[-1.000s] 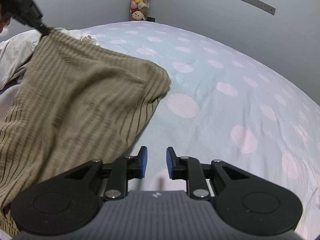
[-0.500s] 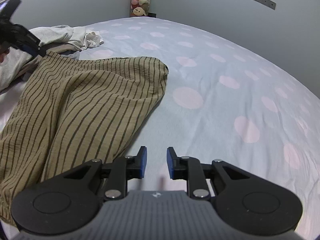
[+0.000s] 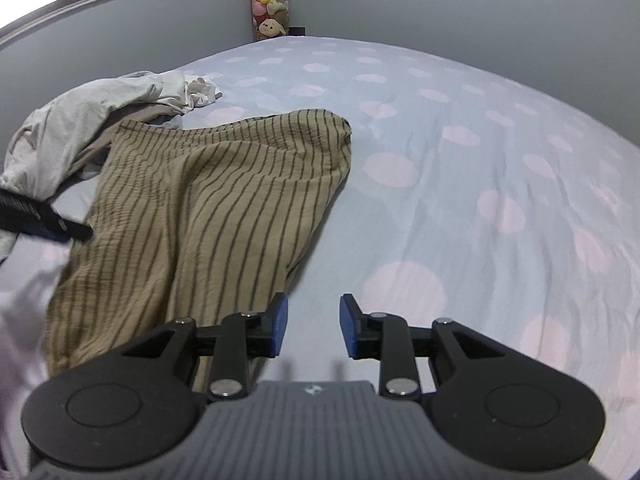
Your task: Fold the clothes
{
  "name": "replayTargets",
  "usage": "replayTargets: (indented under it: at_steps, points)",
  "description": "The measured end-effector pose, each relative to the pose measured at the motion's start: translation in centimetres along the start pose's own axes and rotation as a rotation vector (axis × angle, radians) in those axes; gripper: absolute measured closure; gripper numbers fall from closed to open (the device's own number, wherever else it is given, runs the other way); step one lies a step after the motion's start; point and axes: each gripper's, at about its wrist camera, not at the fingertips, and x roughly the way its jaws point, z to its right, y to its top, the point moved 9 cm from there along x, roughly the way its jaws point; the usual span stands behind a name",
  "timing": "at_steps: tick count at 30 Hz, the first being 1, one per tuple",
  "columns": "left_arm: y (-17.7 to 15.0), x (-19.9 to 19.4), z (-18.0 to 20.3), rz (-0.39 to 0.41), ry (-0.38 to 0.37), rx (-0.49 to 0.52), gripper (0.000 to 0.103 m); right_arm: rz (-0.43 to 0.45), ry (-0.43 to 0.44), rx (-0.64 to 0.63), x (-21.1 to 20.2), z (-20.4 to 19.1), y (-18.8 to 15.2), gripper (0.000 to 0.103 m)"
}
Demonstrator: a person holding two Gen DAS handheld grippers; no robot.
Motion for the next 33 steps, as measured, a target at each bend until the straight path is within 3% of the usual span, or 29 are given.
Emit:
replayTargets:
  at_steps: [2,4,7,9,14,18,21,23,24,31,33]
  points:
    - [-0.6,0.3,-0.1,0.009,0.002,-0.012,0.091,0.001,0.009,0.003,-0.6,-0.4,-0.4,0.071]
    - [-0.9,-0.5,-0.2,0.032,0.0,-0.033,0.1,0.008,0.011,-0.007,-1.3,-0.8,-0.7,0.07]
    - [-1.0,-2.0,-0.4,0.076,0.011,-0.063,0.103,0.009,0.012,-0.014,-2.1,-1.1,-1.2,0.07]
    - [-1.1,-2.9,-0.9,0.101,0.044,-0.069,0.103,0.006,0.014,-0.012,-2.4,-1.3,-1.5,0.07]
    - [-2.2,-2.5,-2.8,0.068,0.131,-0.095,0.103,-0.009,0.029,-0.002,-2.6,-1.7,-2.1,0.07]
    - [-3.1,-2.3,-3.1,0.067,0.073,-0.154,0.102,-0.02,0.036,0.017,-2.8,-1.6,-2.7,0.068]
    - [-3.4,-3.3,-2.4,0.079,0.036,-0.176,0.081,-0.029,0.054,0.062,-3.1,-1.2,-3.0,0.067]
    - [-3.3,-4.0,-1.7,0.102,0.022,-0.177,0.053,-0.034,0.069,0.089,-3.1,-1.1,-3.1,0.065]
    - [-3.2,-4.1,-1.4,0.112,0.02,-0.169,0.051,-0.036,0.076,0.103,-3.0,-1.1,-3.1,0.064]
    - [-1.2,-1.9,-1.4,0.186,0.07,-0.133,0.053,-0.057,0.111,0.107,-3.0,-2.0,-3.7,0.062]
    - [-0.8,-1.3,-1.6,0.192,0.078,-0.124,0.068,-0.065,0.112,0.109,-2.9,-2.0,-4.0,0.061]
